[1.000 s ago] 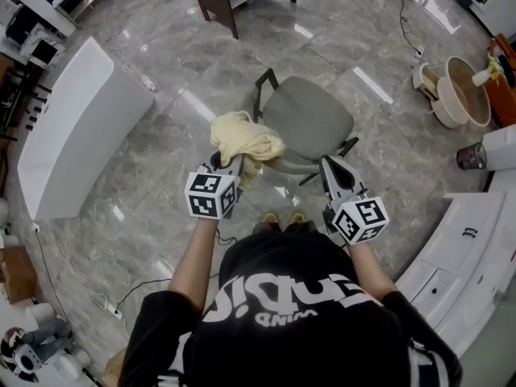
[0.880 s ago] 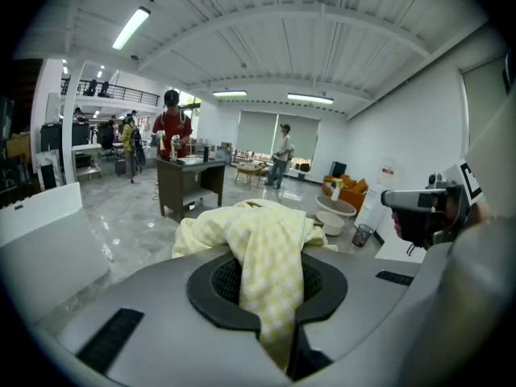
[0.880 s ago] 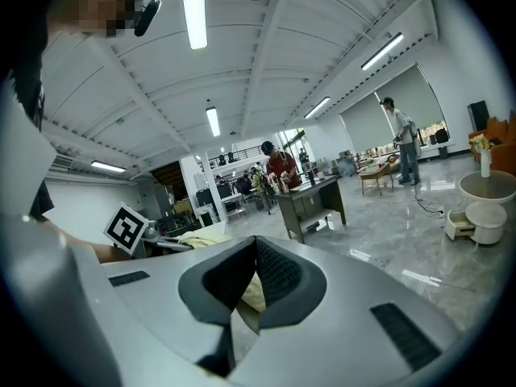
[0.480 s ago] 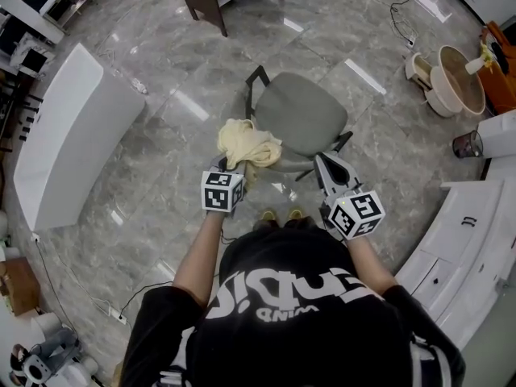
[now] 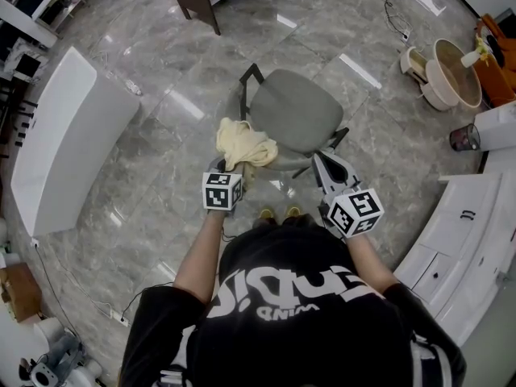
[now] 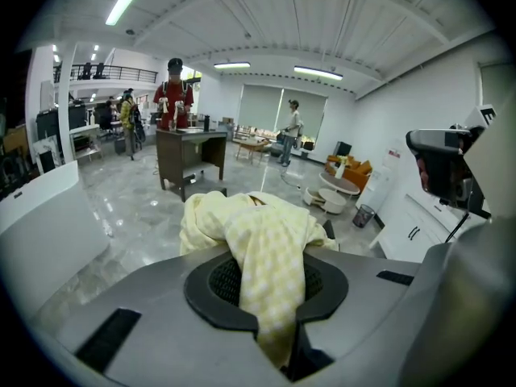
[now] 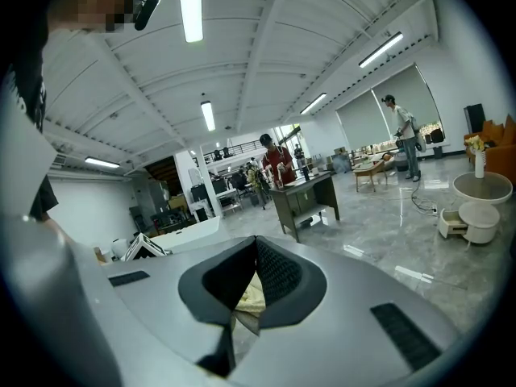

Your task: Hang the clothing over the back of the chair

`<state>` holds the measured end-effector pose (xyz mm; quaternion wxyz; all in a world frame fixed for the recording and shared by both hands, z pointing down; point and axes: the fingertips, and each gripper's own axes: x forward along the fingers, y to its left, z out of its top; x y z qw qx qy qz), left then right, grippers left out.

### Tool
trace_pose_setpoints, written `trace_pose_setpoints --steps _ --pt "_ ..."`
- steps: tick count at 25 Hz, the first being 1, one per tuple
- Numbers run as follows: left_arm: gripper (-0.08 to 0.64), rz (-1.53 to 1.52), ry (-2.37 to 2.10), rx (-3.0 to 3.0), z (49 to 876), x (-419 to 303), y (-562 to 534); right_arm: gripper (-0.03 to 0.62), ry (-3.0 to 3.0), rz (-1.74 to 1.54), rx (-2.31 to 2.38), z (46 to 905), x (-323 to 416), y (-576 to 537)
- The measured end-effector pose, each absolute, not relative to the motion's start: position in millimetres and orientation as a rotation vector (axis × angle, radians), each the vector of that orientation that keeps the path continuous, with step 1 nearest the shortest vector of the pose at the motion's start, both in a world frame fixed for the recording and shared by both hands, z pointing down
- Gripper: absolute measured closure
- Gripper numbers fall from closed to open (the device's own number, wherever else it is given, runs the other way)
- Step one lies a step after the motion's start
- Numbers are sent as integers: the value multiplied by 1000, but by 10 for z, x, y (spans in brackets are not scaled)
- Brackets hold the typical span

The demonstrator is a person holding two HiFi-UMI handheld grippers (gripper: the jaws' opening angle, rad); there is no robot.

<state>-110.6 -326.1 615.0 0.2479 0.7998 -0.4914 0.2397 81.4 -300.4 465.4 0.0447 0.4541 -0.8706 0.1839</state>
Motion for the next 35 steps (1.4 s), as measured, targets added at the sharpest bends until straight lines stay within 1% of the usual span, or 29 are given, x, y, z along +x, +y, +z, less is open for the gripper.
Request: trace_pose_setpoints --steps 3,9,11,14,16,18,25,26,27,28,30,32,34,35 --pt "478 649 -1343 2174 6160 -1116 -3230 578 -2659 559 1391 4646 823 -2991" --pt "360 641 -1318 2166 6174 -1116 -3134 578 -2662 556 1395 4642 836 -2959" --pt "305 645 -1312 2169 6183 -1120 -3097 578 -2664 558 1392 4639 827 -2943" --pt "182 660 -1325 2177 6195 -1136 -3053 578 -2668 558 1386 4640 803 -2906" --pt "130 665 -1338 2186 6178 -1137 -3023 578 -2672 556 1383 4640 791 -2874" --pt "114 658 -1346 2196 6134 -1126 -2997 578 -2676 553 1379 4631 788 -2847" --pt "114 565 -1381 2243 5749 -1102 -2999 578 -2684 539 1384 4593 800 -2803" --pt "120 545 -1390 2253 5664 -1100 -2999 578 -2684 537 1385 4594 809 -2802" --pt "153 528 -1404 2263 5573 -1102 -2997 578 -2684 536 1386 4595 820 -2799" --pt "207 510 -1424 2275 5477 -1109 -2992 578 -2683 536 1388 4595 831 -2794" --pt "359 460 -1459 2296 5283 -1123 -2973 578 -2683 535 1392 4587 848 -2780" --pt "472 401 -1482 2312 5119 -1125 -2948 578 -2683 532 1393 4578 855 -2765" --pt "533 360 -1494 2337 4987 -1108 -2916 578 -2685 527 1392 4573 847 -2754" --pt "543 344 -1494 2356 4923 -1090 -2893 578 -2687 525 1389 4568 838 -2748"
